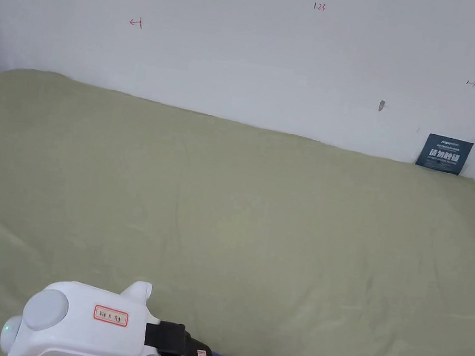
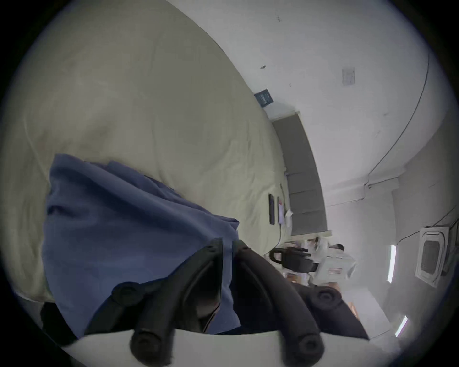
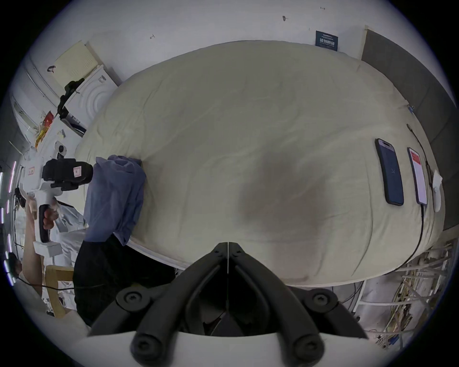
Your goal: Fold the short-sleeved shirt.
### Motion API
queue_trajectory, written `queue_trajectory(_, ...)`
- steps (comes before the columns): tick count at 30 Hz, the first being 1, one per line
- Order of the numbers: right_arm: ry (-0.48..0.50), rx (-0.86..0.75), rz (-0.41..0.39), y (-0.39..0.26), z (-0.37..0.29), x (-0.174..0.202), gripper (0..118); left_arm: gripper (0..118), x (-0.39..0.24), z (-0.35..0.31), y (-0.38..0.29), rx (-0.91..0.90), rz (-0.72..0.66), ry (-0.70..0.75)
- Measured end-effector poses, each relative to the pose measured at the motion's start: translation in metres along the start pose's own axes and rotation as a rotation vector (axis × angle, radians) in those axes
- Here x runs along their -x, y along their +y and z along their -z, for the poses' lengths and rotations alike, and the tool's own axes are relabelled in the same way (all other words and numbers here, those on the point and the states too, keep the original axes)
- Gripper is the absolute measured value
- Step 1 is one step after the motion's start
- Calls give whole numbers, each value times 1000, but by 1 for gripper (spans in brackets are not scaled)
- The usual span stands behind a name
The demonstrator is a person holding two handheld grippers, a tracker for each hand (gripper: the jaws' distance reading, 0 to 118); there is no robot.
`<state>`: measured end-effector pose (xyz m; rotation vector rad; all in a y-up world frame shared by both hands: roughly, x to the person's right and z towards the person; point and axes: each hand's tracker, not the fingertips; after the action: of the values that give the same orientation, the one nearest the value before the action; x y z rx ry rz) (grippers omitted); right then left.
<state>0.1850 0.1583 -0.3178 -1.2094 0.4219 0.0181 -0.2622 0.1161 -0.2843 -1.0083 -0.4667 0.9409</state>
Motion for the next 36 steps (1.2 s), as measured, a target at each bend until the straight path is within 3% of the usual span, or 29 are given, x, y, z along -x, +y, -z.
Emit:
queue_trajectory(4,7,-1,2,2,4,6,0,9,2,27,-25,67,38,-46)
queue_trajectory(9,17,-2,-9,6,10,17,0,1,32,95,-43,67,-40,140)
queue_trajectory(12,34,2,-18,5,13,27,0,0,38,102,-48,-15,-114,2)
queue_trajectory(17,37,12,-47,11,20,52,0,1,10,61,-29,24,-76,44)
queue_trajectory(19,80,0,-61,20,23,72,0,1,-3,23,-14,-23,21,17)
queue_trajectory(24,159,-3,-76,43,45,140,0,1,6,-67,11,-93,195,200)
queue_trajectory(27,200,19,-61,54,78,171,0,1,29,-96,13,-123,122,221)
queue_trajectory(31,128,169,-17,43,144,181,0,1,61,-111,5,-125,52,141)
queue_trajectory(33,165,92,2,39,140,175,0,2,75,-112,2,-116,43,123)
queue_trajectory(34,171,106,6,42,134,173,0,11,82,-111,0,-92,34,100)
queue_trajectory(36,182,119,4,44,130,169,0,71,90,-106,-1,-71,32,68)
